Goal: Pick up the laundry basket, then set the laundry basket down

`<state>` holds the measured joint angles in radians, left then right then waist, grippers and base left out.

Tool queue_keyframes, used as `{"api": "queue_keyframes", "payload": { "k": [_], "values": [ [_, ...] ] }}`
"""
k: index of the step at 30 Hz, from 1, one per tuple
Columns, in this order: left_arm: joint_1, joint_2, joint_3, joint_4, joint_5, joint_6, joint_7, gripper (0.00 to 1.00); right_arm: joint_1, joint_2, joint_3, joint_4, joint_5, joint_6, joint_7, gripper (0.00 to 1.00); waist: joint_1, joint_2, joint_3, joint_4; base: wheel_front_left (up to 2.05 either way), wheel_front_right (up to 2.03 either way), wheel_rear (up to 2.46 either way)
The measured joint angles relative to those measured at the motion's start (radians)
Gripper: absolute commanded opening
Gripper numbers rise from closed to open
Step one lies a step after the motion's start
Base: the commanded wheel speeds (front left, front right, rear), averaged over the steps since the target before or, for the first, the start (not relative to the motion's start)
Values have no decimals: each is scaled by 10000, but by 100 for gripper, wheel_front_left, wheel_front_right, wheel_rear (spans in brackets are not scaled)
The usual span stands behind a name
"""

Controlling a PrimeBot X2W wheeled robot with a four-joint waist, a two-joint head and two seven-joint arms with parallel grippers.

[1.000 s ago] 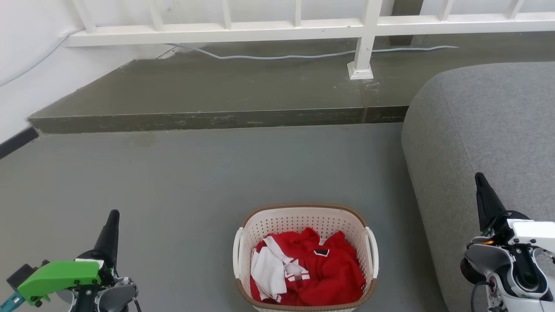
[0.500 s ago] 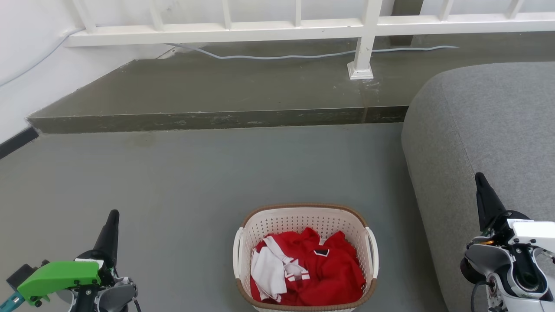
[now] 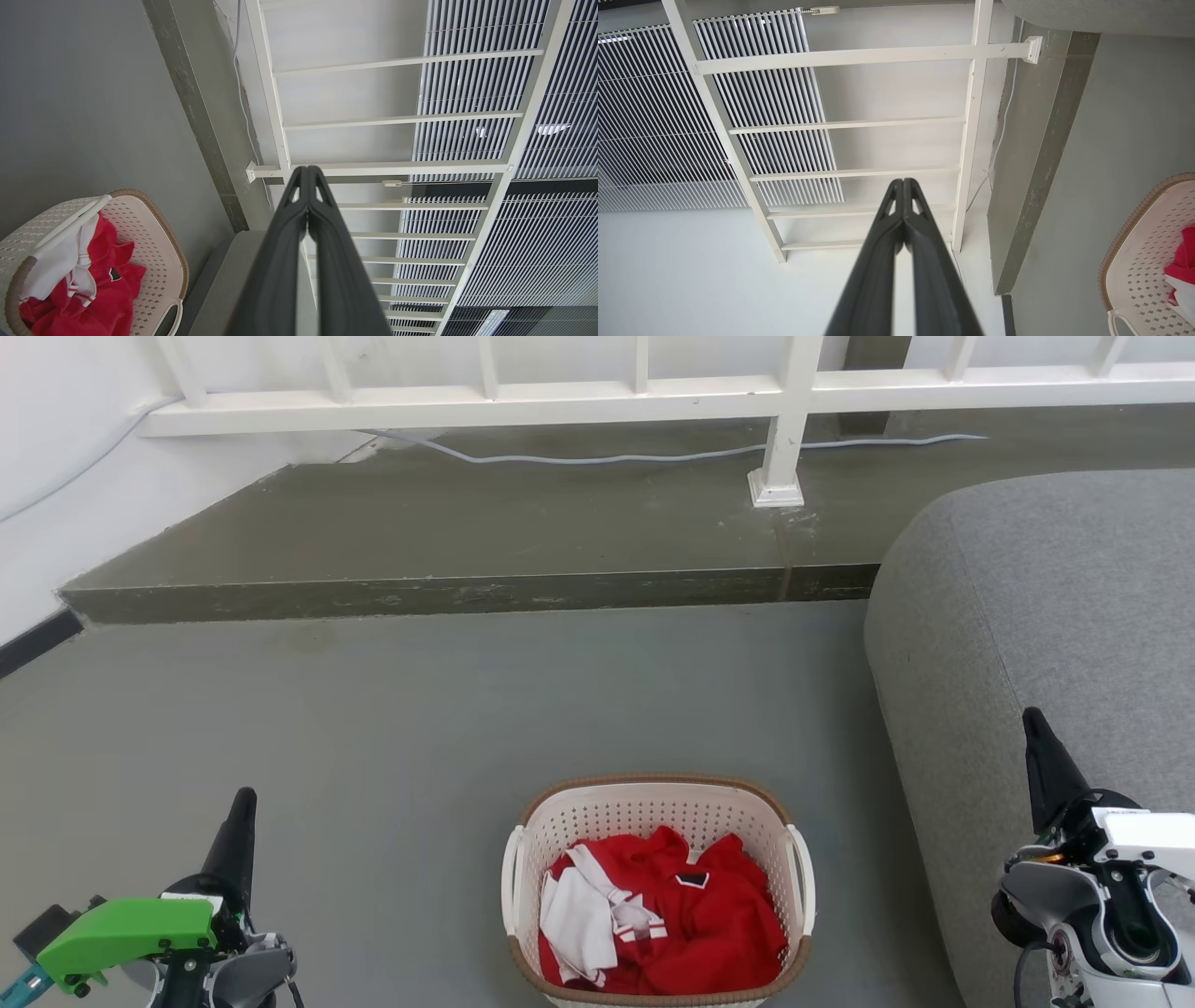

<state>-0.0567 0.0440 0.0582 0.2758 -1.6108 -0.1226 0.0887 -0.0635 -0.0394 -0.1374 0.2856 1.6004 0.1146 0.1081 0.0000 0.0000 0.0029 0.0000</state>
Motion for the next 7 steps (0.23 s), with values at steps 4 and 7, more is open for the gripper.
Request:
{"api": "queue_keyframes", "payload": {
  "k": [4, 7],
  "values": [
    [0, 0, 2, 0, 0, 0, 0, 0, 0, 0, 0, -2, 0, 0, 0, 0, 0, 0, 0, 0, 0, 0, 0],
    [-1, 0, 2, 0, 0, 0, 0, 0, 0, 0, 0, -4, 0, 0, 0, 0, 0, 0, 0, 0, 0, 0, 0]
  ]
}}
